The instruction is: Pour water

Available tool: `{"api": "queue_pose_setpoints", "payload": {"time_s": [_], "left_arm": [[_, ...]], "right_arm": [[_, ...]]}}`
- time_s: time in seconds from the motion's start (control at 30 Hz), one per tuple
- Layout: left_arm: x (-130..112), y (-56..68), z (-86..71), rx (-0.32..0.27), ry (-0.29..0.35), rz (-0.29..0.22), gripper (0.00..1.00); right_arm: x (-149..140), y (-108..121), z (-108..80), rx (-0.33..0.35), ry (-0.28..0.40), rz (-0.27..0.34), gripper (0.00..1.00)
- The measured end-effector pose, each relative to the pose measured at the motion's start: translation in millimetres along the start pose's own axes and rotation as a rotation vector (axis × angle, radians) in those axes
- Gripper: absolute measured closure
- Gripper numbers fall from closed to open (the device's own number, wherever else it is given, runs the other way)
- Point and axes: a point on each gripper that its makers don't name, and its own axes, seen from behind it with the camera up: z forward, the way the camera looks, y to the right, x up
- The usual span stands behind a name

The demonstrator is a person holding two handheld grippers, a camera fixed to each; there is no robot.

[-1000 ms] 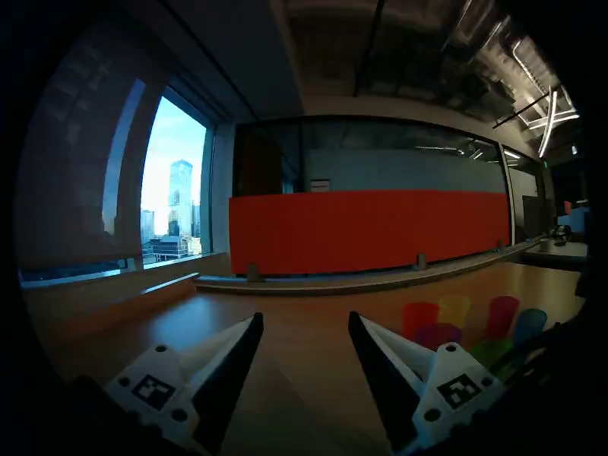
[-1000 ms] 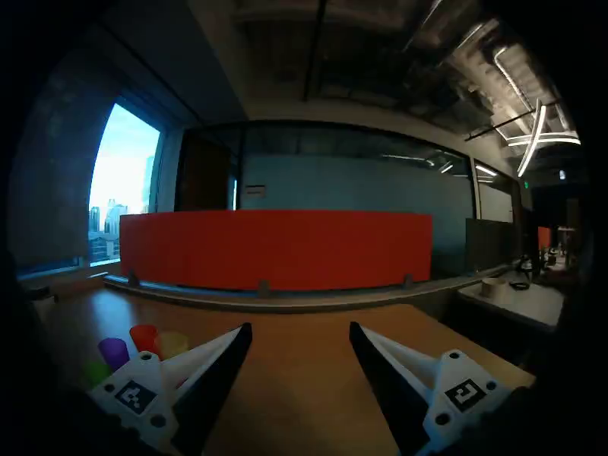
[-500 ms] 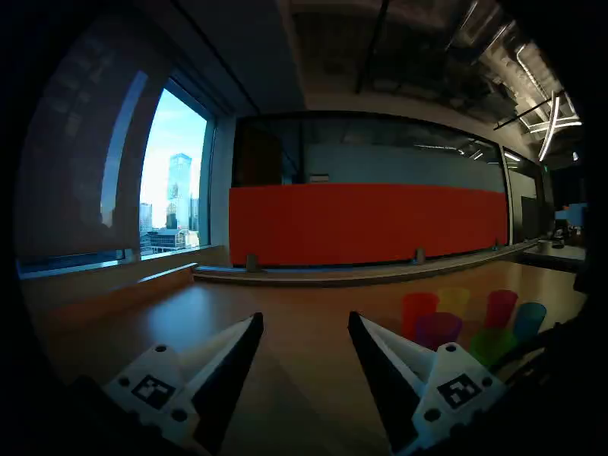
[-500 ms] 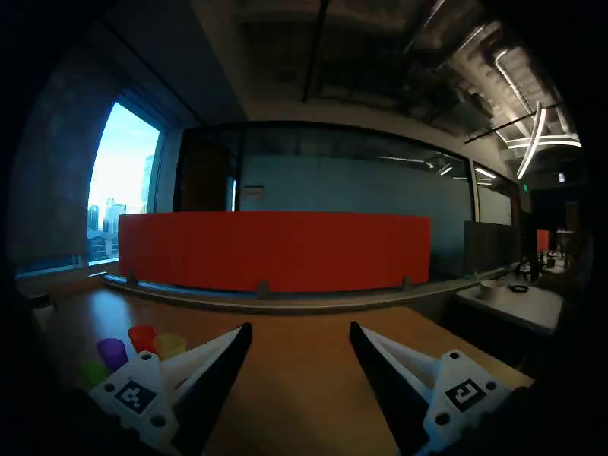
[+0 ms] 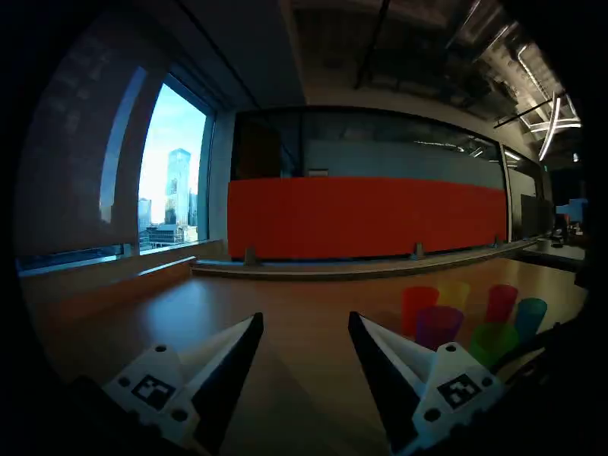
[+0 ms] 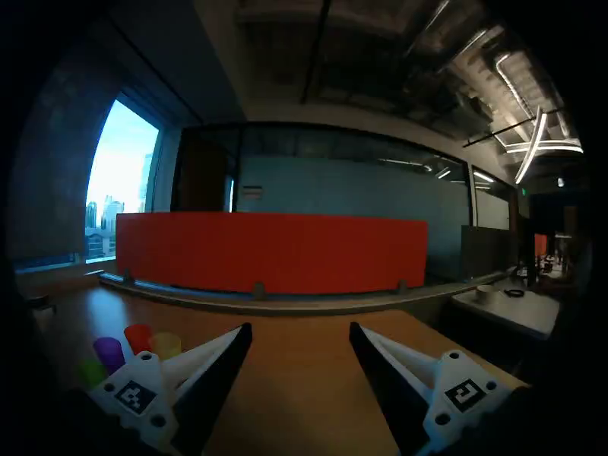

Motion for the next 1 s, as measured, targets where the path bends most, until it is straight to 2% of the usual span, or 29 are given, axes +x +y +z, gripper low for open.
{"api": "queue_pose_setpoints", "payload": {"time_s": [0.67,0.8,1.0], "left_arm": [[-0.2,1.2,0.0,-0.006,0.000,-0.001,0.18],[-0.3,0.9,-0.1,-0.006,0.000,0.000,0.13],[-0.5,0.7,0.0,-0.005,-0.001,0.000,0.13]], "right_arm": [[-0.2,2.4,-4.1,0.002,0.011,0.002,0.01],[2.2,0.4,-6.7,0.010,0.027,0.001,0.01],[-2.8,-1.0,-10.0,0.019,0.041,-0.007,0.01]]}}
